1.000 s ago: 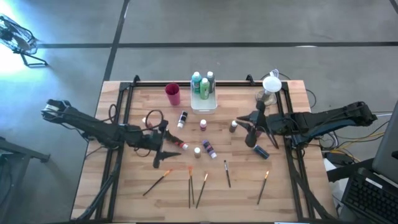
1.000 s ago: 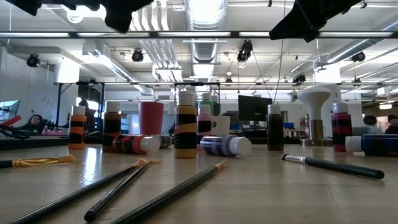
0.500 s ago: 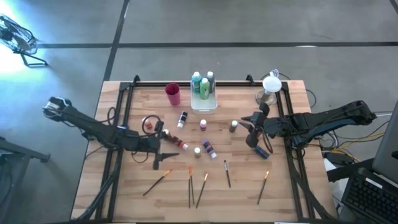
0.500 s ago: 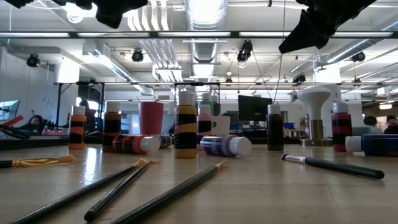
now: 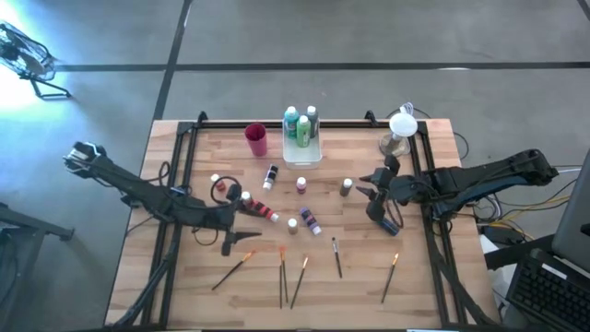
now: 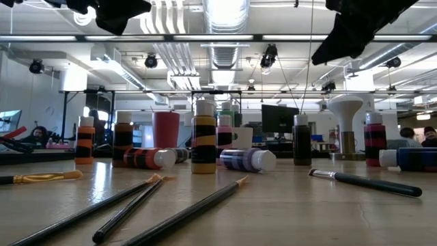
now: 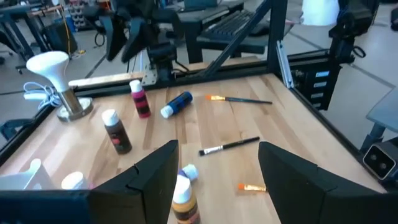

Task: Pick & Place Paint Supplies
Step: Put the gold paint brush into the pink cup

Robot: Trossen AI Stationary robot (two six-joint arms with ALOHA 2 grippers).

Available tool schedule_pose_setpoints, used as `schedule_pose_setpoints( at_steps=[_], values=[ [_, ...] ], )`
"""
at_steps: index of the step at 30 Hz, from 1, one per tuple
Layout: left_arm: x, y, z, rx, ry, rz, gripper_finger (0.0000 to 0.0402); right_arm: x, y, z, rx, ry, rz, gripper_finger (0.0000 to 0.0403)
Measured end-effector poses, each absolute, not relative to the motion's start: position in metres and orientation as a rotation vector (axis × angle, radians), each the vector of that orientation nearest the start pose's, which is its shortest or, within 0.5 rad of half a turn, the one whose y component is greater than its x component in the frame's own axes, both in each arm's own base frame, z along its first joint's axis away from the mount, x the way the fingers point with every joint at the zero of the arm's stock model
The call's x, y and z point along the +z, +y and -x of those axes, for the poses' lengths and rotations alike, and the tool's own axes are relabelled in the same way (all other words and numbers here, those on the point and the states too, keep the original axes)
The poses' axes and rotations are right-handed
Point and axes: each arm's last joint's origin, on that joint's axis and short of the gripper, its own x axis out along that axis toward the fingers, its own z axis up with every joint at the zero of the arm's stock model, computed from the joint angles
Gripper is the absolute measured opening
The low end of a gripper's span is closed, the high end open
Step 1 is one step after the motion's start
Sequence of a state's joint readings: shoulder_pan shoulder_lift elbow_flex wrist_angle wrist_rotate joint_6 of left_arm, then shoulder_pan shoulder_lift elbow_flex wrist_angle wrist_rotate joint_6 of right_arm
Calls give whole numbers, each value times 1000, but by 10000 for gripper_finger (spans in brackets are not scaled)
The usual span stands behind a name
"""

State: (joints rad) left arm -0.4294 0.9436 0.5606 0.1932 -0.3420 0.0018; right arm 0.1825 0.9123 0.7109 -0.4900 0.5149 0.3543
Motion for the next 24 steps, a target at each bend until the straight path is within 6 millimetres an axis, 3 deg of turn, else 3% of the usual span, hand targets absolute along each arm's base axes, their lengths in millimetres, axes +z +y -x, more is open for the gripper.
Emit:
schedule_pose_setpoints(
  at_steps=[13,24],
  values=[
    [265,-78,-194,-84,157,-43,227,255,1,-176,-560,661,-241,133],
    [266,-77,-193,-67,153,-47,224,263,-5,-197,-505,529,-161,111]
  ],
)
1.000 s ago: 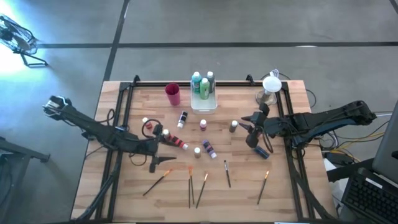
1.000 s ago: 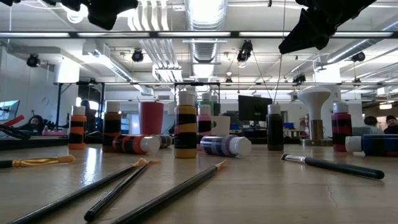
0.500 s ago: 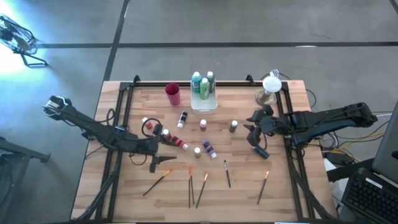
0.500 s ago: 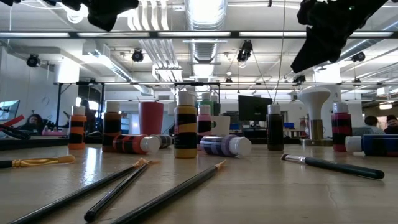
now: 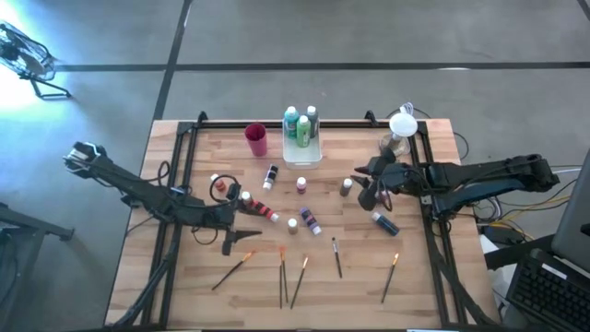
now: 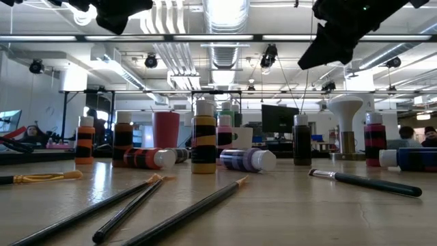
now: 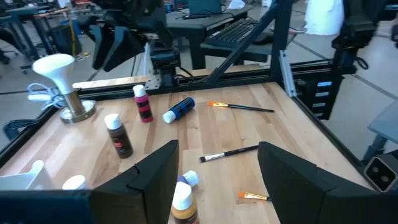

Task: Pick & Place Paint Supplies
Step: Put the gold paint brush into the pink cup

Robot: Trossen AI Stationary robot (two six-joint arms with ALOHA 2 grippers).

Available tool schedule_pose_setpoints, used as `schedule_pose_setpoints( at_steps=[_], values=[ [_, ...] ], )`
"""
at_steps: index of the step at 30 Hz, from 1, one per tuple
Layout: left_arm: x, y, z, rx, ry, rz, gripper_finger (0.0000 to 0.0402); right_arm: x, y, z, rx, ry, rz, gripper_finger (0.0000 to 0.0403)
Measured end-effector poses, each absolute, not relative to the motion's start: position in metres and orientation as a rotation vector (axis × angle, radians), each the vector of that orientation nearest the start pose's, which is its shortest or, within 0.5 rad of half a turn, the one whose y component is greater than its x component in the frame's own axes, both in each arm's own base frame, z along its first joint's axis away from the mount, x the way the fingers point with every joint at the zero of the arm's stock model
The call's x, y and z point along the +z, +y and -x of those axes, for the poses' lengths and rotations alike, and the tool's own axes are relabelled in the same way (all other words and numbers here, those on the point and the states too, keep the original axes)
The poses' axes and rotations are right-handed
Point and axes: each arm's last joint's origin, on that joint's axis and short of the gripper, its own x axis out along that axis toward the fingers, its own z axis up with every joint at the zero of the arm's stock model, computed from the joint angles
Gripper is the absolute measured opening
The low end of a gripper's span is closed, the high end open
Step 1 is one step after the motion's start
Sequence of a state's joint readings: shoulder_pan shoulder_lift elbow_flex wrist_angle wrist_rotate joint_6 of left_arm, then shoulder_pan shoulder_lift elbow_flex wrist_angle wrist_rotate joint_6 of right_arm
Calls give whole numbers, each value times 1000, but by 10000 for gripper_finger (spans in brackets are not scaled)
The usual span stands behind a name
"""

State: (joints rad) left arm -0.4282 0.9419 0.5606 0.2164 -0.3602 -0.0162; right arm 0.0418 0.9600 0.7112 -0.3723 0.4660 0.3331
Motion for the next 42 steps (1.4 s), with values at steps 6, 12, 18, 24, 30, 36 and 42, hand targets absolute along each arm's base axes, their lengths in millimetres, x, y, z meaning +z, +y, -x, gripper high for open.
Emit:
schedule_pose_setpoints(
  at_steps=[6,12,18,24,30,36,42],
  values=[
    [269,-75,-192,-25,139,-49,214,262,-5,-208,-499,492,-160,100],
    [269,-75,-192,-17,138,-42,211,259,-4,-226,-471,449,-81,89],
    [269,-75,-192,-15,135,-36,209,257,-4,-235,-462,464,-36,79],
    [270,-75,-193,-13,125,16,209,280,-3,-235,-458,441,-35,68],
    [269,-75,-193,-8,132,67,208,297,-3,-237,-446,403,-1,59],
    [270,-75,-193,-10,132,128,209,317,-3,-233,-456,441,-36,57],
    [266,-74,-191,27,210,142,206,306,-2,-220,-481,674,-103,78]
  ],
)
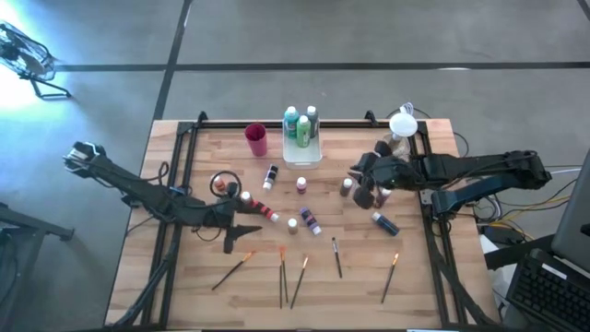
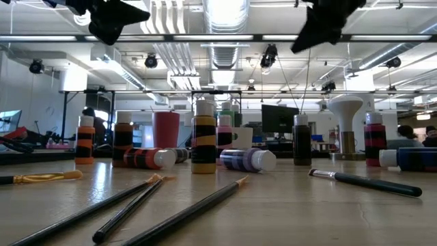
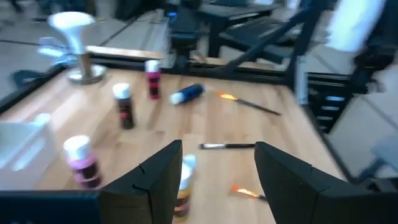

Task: Pick & Place Paint Supplies
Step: Put the gold paint brush into the pink cup

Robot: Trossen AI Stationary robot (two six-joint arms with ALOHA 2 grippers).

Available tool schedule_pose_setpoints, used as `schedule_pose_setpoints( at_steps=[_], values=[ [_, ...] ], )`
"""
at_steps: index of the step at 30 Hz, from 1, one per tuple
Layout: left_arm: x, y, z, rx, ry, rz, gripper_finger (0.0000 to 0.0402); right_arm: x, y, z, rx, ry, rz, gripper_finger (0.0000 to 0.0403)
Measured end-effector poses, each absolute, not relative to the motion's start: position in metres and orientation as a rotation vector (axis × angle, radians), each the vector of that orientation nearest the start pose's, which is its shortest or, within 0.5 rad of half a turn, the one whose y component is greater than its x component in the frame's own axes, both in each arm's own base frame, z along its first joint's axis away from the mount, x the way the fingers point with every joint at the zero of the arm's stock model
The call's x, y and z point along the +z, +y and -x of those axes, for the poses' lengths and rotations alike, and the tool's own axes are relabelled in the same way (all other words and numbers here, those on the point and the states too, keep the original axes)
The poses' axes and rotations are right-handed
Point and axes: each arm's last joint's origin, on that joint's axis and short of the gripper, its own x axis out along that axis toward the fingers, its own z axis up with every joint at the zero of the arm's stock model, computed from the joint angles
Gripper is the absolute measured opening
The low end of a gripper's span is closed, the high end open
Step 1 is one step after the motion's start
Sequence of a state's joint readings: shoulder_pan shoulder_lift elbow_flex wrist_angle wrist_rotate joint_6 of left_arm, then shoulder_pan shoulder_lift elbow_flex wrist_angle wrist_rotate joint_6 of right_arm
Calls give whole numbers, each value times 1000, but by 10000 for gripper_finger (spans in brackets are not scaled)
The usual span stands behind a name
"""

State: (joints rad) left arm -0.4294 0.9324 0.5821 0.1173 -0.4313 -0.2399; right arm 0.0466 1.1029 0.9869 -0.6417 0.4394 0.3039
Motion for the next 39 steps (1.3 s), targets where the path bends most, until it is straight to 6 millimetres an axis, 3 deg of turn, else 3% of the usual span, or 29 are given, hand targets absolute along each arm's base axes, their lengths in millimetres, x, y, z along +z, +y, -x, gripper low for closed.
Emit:
schedule_pose_setpoints(
  at_steps=[7,14,21,29,33,39],
  values=[
    [267,-73,-187,90,358,205,206,286,7,-202,-510,900,-150,103],
    [248,-79,-176,148,535,353,206,269,15,-200,-493,944,-138,123],
    [225,-98,-178,178,693,485,206,272,15,-206,-492,878,-108,139],
    [210,-127,-212,295,888,412,206,274,15,-208,-486,854,-67,145],
    [207,-139,-233,426,951,393,206,274,15,-208,-485,854,-65,134],
    [199,-149,-249,587,1060,406,206,274,15,-208,-485,852,-66,116]
  ],
)
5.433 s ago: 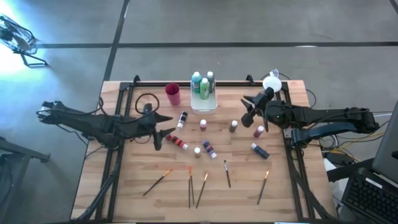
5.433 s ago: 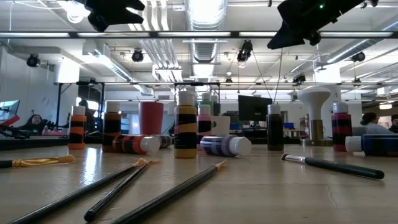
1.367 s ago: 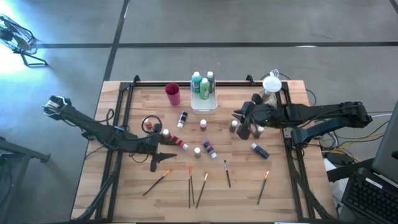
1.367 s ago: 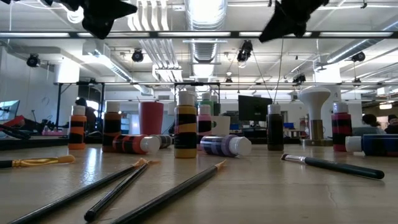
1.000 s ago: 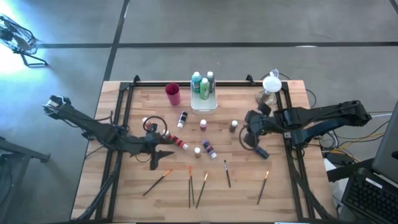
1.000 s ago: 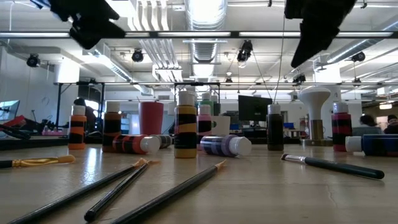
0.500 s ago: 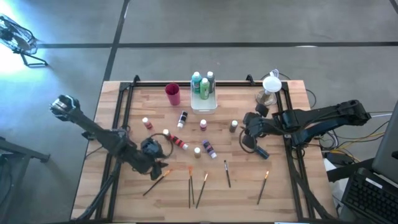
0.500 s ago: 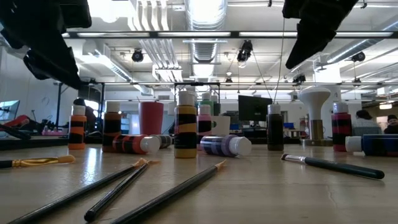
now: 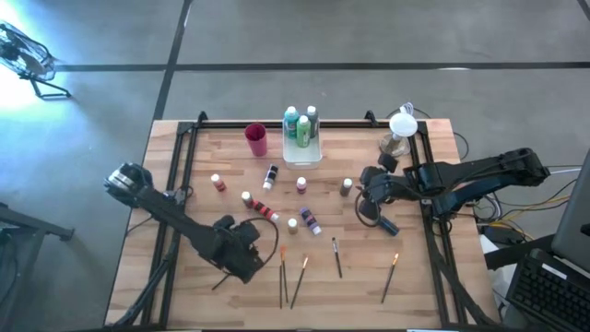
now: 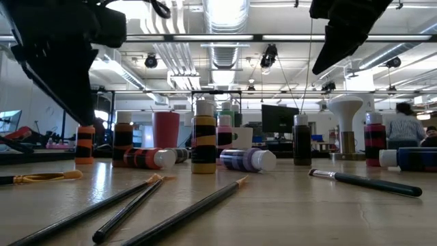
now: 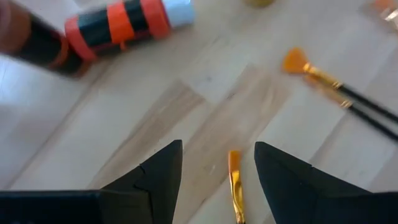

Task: Pick & Place Paint Supplies
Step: Put the gold paint brush into the pink cup

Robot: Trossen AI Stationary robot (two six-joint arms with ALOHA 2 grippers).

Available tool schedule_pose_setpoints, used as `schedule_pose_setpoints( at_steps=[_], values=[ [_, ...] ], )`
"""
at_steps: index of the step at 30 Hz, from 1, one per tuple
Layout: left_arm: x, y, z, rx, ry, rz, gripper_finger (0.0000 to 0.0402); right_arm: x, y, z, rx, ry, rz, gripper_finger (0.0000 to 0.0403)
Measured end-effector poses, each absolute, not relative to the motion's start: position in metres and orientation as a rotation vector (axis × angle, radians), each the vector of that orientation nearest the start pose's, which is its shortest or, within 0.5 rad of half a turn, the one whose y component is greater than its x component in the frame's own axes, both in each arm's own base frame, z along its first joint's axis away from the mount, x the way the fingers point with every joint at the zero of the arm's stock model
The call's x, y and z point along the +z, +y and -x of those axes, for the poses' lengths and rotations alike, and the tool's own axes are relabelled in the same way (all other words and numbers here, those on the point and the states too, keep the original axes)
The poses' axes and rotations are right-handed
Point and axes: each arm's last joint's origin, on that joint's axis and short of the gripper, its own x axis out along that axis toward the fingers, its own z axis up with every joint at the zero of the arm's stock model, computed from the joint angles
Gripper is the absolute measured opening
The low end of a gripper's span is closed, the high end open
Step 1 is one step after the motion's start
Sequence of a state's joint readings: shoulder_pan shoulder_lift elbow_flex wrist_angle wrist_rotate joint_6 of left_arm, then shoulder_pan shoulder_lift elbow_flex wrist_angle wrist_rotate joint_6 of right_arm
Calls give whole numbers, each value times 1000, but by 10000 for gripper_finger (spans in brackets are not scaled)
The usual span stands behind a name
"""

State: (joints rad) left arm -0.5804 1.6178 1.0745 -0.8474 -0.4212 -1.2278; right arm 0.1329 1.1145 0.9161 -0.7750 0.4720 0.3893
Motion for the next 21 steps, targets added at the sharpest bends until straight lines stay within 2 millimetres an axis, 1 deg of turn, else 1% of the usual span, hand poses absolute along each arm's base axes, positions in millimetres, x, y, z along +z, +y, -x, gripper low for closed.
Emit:
schedule_pose_setpoints(
  at_steps=[3,7,15,21],
  values=[
    [196,-153,-253,593,1112,410,206,274,15,-208,-484,853,-66,109],
    [194,-153,-255,598,1126,427,206,274,15,-208,-485,851,-70,101],
    [182,-143,-260,620,1206,463,206,274,15,-209,-484,848,-72,89],
    [179,-144,-268,561,1205,494,206,274,15,-208,-484,849,-72,99]
  ],
)
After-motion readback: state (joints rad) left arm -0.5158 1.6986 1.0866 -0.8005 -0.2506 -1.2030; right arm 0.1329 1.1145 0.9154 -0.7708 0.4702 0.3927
